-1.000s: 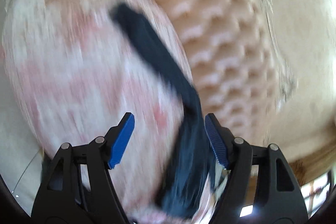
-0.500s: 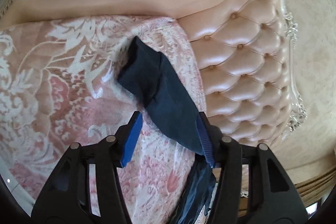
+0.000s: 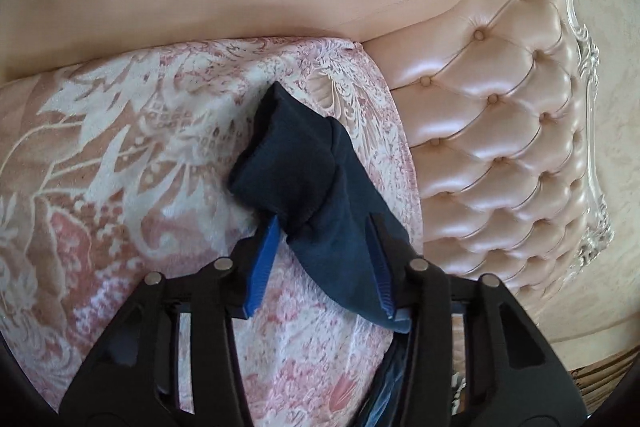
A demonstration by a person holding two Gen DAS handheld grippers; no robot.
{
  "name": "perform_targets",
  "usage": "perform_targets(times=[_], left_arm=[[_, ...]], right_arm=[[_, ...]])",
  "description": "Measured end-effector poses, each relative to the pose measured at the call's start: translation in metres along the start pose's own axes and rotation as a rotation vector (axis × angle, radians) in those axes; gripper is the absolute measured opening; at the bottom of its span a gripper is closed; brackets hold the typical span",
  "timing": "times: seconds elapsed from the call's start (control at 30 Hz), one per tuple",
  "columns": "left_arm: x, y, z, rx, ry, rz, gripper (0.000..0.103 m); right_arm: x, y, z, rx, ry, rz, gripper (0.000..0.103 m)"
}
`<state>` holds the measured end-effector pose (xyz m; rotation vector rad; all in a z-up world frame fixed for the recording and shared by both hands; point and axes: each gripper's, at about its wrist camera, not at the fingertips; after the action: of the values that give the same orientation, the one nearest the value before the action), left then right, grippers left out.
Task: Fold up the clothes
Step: 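Grasp the navy sweatshirt sleeve cuff with the left tool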
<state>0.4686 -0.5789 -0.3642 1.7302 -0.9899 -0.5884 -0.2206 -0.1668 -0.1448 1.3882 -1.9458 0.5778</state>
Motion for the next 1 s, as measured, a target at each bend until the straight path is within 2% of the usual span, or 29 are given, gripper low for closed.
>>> perform_targets(times=[0.07,0.2,0.43,0.6,0.7,0.77,0.8,0.87,0.9,0.93,1.0], left_arm=[[0.003,-0.006,-0.001,-0.001,0.009,-0.026,0.03],[0.002,-0.011,-0.003,-0.005,0.019,-0.027,0.027],[-0.01,-0.02,-0.021,-0.015,0.086,-0.149,0.027],[-0.004,-0.024,-0.02,-0.046,0.114,-0.172,0.03],[0.0,-0.024,-0.017,-0.05,0.118,-0.206,0.035],[0.002,-0.022,-0.015,-0.049,0.122,-0.219,0.045],[0.002,-0.021,-0.014,-0.047,0.129,-0.225,0.045],[0.004,-0.016,-0.011,-0.024,0.136,-0.197,0.043],[0.004,-0.01,-0.009,0.008,0.131,-0.145,0.033],[0.004,-0.003,-0.008,0.042,0.122,-0.084,0.017],[0.003,0.016,-0.007,0.085,0.113,0.023,0.016]], right_arm=[[0.001,0.002,0.001,0.005,-0.008,0.011,0.083],[0.002,0.005,0.002,0.016,-0.016,0.032,0.083],[0.008,0.012,0.009,0.041,-0.033,0.1,0.083],[0.007,0.015,0.015,0.039,-0.057,0.117,0.083],[0.006,0.014,0.017,0.038,-0.067,0.117,0.083],[0.006,0.014,0.017,0.033,-0.064,0.116,0.083],[0.006,0.014,0.017,0.033,-0.065,0.119,0.083],[0.006,0.014,0.019,0.035,-0.072,0.121,0.083],[0.006,0.013,0.019,0.036,-0.074,0.118,0.083],[0.006,0.012,0.019,0.037,-0.072,0.116,0.083],[0.006,0.011,0.017,0.039,-0.068,0.109,0.083]])
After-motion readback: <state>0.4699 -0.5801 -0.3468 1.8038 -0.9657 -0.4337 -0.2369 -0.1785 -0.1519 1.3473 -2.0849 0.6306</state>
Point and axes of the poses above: each gripper's, at about its wrist camera, not at the fingertips, and z roughly the way its jaws point, y to its right, x to its top, and after that the axes turned 14 degrees about -x, right-handed
